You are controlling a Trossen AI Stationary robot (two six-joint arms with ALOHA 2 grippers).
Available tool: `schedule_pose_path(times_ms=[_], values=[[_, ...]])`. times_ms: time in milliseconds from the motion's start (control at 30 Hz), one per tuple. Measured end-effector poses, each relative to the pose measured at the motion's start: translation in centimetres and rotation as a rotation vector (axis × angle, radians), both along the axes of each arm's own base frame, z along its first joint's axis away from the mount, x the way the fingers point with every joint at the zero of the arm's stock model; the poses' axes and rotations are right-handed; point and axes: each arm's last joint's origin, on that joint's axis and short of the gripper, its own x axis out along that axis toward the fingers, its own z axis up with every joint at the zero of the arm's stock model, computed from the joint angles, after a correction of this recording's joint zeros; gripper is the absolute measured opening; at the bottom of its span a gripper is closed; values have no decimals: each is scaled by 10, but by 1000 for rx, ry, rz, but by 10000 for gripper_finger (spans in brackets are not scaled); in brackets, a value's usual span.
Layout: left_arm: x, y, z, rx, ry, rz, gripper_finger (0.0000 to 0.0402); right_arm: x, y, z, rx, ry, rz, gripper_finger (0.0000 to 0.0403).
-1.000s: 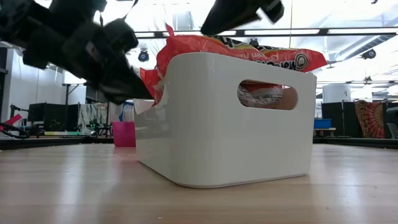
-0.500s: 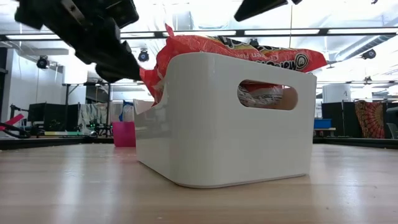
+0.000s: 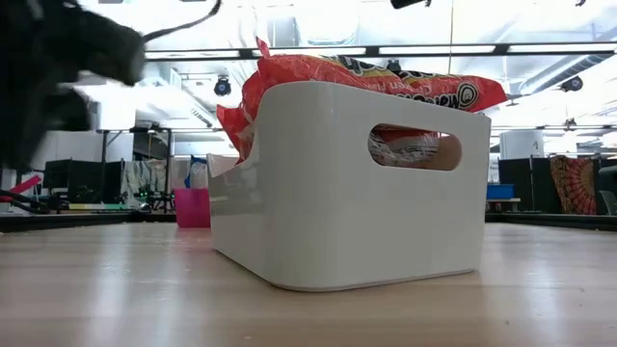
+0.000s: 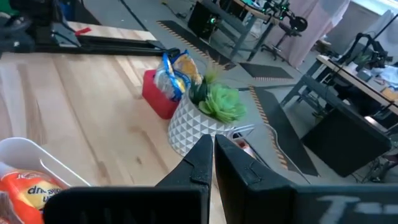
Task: Sort Maruchan noodles
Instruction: Put the blue noodle pack into the red bin
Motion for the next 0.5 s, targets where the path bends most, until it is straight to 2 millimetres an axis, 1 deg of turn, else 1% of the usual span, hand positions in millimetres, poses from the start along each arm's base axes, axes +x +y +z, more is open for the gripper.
schedule_pose_path(times_ms=[67, 133, 300, 367, 500], values=[[-6, -4, -2, -73, 85, 78, 38, -6, -4, 2, 6, -10, 1, 9], [-13, -7, -4, -107, 179, 148, 38, -14, -8, 2, 8, -14, 1, 9], [-21, -14, -6, -199, 332, 263, 39, -34, -18, -10, 13, -8, -2, 9], [-21, -15, -6, -232, 368, 303, 43, -41, -22, -13, 30, -29, -5, 9], [-23, -17, -6, -238, 396, 389, 62, -54, -28, -15, 89, -50, 36, 9]])
